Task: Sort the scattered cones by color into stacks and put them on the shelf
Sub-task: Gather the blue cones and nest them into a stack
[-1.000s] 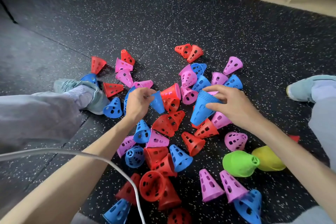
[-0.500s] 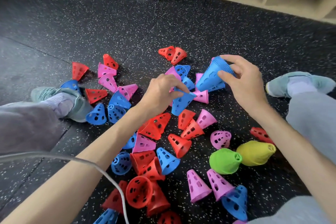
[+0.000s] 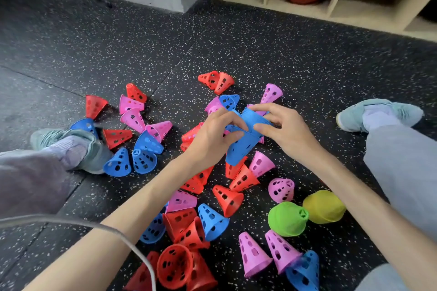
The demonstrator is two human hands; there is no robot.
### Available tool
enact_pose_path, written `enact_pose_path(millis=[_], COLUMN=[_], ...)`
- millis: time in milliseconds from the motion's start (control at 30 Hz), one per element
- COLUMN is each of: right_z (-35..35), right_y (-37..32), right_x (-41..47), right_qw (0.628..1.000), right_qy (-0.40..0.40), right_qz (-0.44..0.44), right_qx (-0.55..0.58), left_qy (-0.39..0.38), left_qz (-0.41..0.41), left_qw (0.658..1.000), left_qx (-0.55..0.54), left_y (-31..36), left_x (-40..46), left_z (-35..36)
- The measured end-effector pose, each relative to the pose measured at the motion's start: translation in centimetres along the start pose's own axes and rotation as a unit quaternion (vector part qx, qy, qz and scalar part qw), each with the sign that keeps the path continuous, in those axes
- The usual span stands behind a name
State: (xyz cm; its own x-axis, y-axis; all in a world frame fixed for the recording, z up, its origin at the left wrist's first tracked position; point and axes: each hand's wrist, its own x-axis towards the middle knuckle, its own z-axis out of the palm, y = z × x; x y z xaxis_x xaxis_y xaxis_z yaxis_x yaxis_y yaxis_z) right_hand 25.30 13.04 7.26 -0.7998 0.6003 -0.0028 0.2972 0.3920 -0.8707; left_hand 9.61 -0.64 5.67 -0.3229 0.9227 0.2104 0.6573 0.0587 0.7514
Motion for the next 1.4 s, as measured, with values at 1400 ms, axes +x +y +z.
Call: enact_pose_path(millis=[1400], right_z=[-2.8], right_y=[10.8], right_x=[7.0], right_qw=[0.964], right_qy=[0.011], right_qz=[0.195], right_qx=[-0.179], left_qy=[0.079], left_qz=[-0.204], left_qw=[0.958], left_qx=[-0.188], left_y=[-7.0], left_x=[-0.9], left_z=[6.2])
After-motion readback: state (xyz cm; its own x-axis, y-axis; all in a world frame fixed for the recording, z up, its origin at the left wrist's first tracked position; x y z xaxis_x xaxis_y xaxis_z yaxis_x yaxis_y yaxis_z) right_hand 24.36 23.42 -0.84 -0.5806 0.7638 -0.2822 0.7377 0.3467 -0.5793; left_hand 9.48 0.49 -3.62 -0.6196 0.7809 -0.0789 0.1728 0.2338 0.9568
